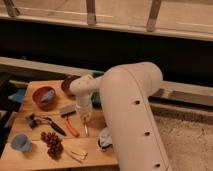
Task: Place fork in tray
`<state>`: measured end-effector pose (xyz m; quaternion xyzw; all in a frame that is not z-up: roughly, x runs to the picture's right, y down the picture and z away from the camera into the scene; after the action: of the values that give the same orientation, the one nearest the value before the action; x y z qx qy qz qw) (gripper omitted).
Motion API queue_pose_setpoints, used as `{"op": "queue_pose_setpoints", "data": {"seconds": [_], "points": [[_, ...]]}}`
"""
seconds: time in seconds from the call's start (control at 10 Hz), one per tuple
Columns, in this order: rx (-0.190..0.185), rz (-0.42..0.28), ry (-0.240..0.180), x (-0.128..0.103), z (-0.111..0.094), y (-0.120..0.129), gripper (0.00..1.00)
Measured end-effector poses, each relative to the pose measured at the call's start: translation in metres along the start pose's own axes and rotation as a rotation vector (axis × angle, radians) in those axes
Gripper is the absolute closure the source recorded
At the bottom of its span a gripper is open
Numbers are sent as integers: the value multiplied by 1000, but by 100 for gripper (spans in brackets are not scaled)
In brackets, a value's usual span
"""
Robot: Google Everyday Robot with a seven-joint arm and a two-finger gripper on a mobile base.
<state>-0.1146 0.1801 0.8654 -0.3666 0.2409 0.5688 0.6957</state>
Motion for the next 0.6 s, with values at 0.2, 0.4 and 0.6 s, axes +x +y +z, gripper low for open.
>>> {"op": "queue_pose_setpoints", "data": {"seconds": [0.2,0.4,0.6], "points": [[2,-5,-4,0,-3,1,100],[14,-7,-78,-5,-26,-3,100],[36,2,-168,-7,-73,-9,100]]}}
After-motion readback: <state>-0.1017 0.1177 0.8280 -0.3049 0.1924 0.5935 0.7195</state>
